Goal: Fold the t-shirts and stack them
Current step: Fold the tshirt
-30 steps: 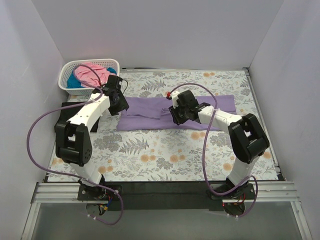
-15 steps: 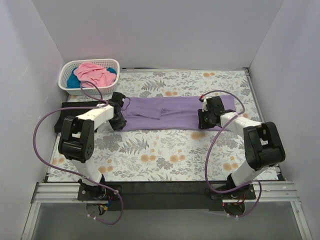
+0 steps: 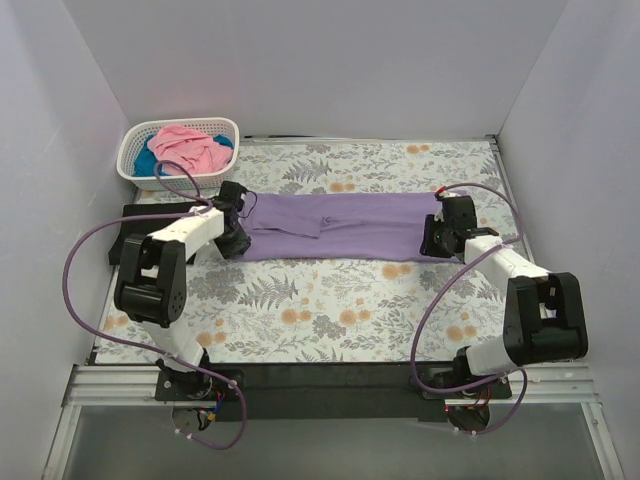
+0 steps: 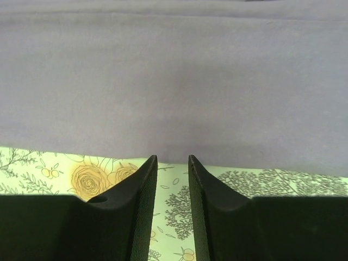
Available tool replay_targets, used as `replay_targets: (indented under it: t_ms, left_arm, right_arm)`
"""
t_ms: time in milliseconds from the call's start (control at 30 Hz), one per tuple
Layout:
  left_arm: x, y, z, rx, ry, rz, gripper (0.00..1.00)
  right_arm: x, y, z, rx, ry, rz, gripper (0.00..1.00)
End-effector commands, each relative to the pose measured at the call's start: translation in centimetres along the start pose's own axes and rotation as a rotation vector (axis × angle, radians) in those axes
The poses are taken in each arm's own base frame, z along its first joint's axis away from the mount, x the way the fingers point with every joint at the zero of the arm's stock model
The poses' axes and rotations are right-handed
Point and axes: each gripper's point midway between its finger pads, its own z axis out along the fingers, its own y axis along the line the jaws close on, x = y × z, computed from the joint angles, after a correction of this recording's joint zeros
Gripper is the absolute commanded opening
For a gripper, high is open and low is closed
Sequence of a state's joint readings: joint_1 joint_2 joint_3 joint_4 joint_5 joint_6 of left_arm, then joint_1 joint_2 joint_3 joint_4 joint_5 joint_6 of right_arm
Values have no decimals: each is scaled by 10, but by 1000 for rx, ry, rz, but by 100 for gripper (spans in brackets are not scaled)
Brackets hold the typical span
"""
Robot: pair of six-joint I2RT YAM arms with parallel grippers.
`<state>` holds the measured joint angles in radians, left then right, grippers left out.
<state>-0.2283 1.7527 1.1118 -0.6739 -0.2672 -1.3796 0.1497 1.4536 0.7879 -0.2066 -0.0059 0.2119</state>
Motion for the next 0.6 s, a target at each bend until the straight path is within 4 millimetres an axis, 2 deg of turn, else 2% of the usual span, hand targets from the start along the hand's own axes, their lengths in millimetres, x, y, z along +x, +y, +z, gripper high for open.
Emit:
replay_targets:
  t_ms: [0,33,100,233,333,400,500,567]
  left_arm:
    - [-33,-15,-41,115,-95,-71,30]
    - [-38,-21,-54,160,-116,-80,31]
    - [-39,-32,-64,223,-112,-87,32]
    - [-33,-49,-61,277,-60,-110,32]
    - [-26,-57,-46,276,-19,-119,31]
    - [-26,-57,-34,255,-17,-131,31]
    - [-23,-53,-16,204,1,-121,29]
    - [-27,-48,-8,165,1,-119,29]
  right_arm:
    - [-28,-22,-13,110,-99,56,36]
    - [-32,-27,-14,125,-110,70,36]
    - [-36,-39,-14,141,-113,114,36]
    - [-46,-52,-4,157,-93,132,36]
    - [-40,-52,3,128,-49,150,36]
    - [-36,-63,5,144,-37,179,36]
    - [-20,-67,14,133,20,200,36]
    - [-3,-67,18,123,86,225,36]
